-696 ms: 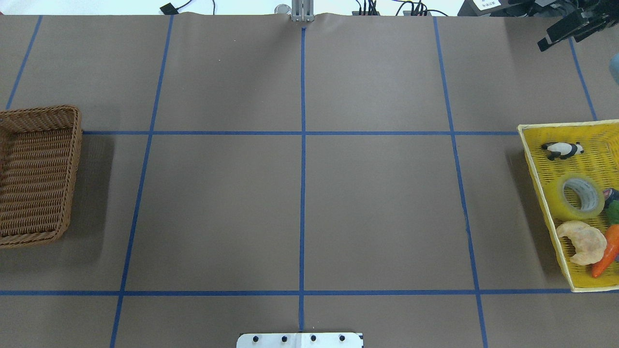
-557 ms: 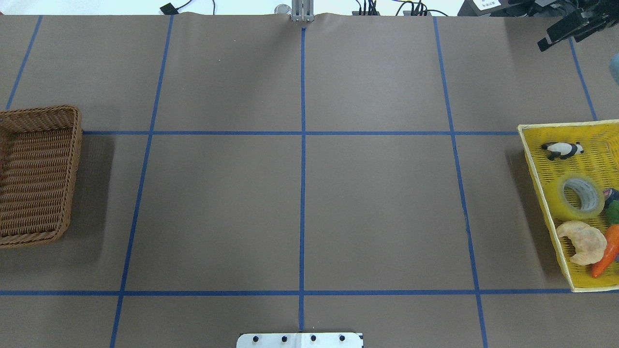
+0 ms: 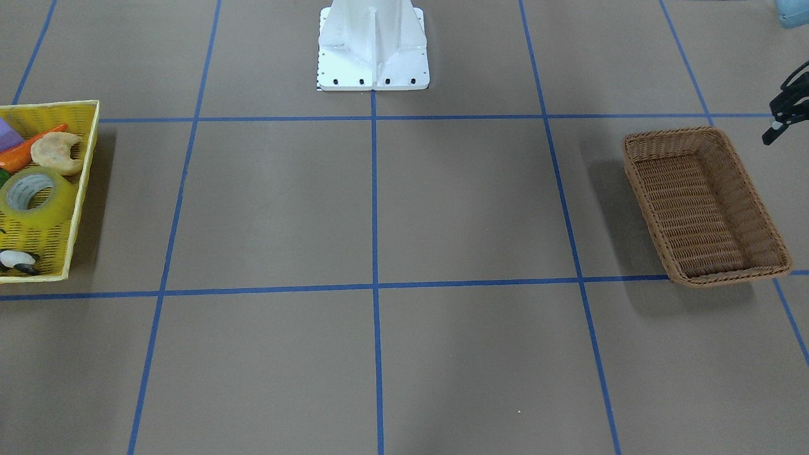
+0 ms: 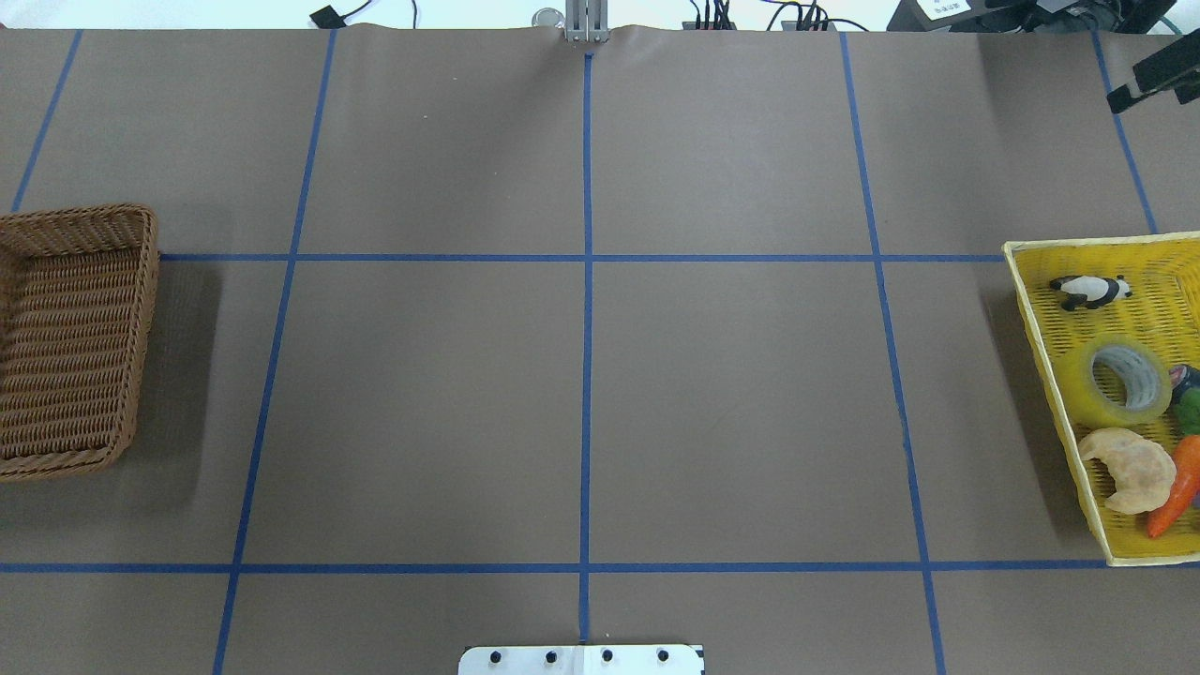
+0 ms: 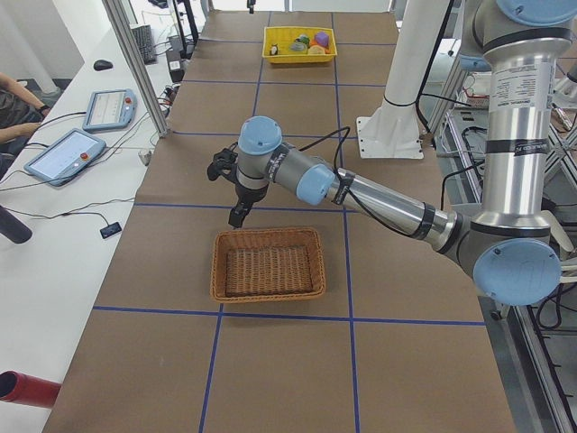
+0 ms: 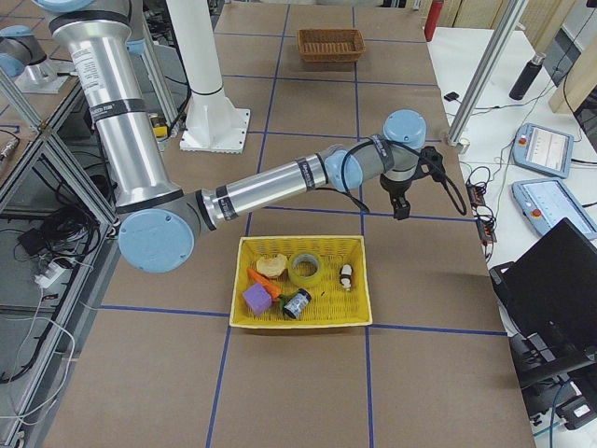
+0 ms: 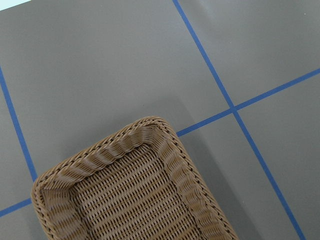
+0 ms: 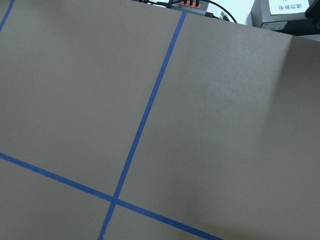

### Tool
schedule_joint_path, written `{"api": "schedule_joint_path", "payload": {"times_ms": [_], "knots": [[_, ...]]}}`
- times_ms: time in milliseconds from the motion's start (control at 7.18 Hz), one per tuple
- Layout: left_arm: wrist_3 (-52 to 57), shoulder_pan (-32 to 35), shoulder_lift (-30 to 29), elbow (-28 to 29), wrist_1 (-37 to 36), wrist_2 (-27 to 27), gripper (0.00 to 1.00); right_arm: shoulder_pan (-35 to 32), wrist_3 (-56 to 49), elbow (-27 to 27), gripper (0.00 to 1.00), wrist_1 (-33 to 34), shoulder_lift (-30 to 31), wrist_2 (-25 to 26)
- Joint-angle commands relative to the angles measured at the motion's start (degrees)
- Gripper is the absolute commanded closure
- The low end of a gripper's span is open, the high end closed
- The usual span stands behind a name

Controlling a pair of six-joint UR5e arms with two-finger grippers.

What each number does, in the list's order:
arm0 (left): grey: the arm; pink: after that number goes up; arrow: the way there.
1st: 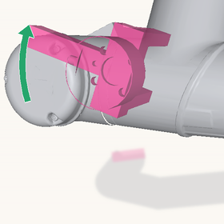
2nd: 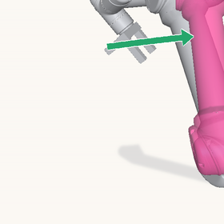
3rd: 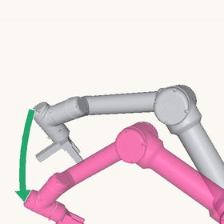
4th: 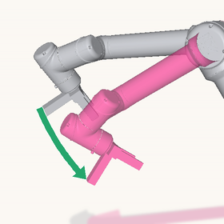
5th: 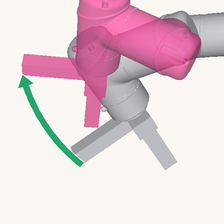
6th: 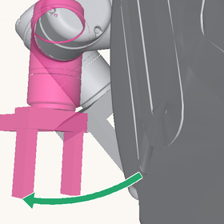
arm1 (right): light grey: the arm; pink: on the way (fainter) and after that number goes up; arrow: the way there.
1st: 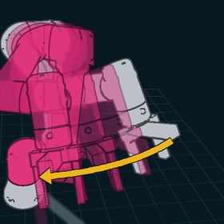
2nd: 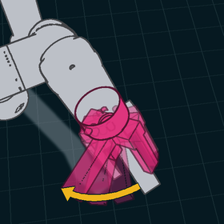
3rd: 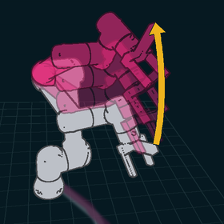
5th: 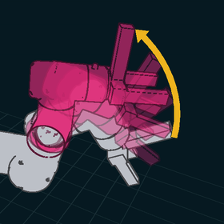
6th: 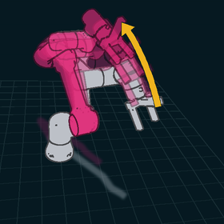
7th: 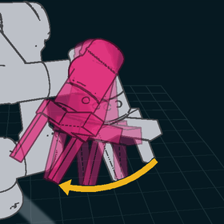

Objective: Move tape to another basket

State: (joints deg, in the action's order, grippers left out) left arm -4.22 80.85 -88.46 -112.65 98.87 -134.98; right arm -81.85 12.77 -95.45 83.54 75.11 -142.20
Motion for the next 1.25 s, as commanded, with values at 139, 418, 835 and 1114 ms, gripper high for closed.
{"api": "schedule_joint_path", "payload": {"times_ms": [139, 418, 835, 1114], "knots": [[0.00, 0.01, -0.04, 2.34, -1.12, 6.02, 0.02, -2.96, -0.19, -0.79, 0.00, 0.92, 4.86, 2.28], [0.00, 0.09, 0.04, 3.23, -1.22, 6.40, 0.02, 2.81, -3.25, -0.88, 0.00, 4.76, 6.89, 6.92], [0.00, 0.09, 1.01, 2.53, -1.05, 6.04, 0.02, 5.74, -2.67, -10.83, 0.00, 28.65, 2.84, 11.91], [0.00, 0.09, 1.10, 2.53, -1.05, 5.87, 0.02, 5.74, -2.66, -12.21, 0.00, 28.00, 5.83, 11.60]]}}
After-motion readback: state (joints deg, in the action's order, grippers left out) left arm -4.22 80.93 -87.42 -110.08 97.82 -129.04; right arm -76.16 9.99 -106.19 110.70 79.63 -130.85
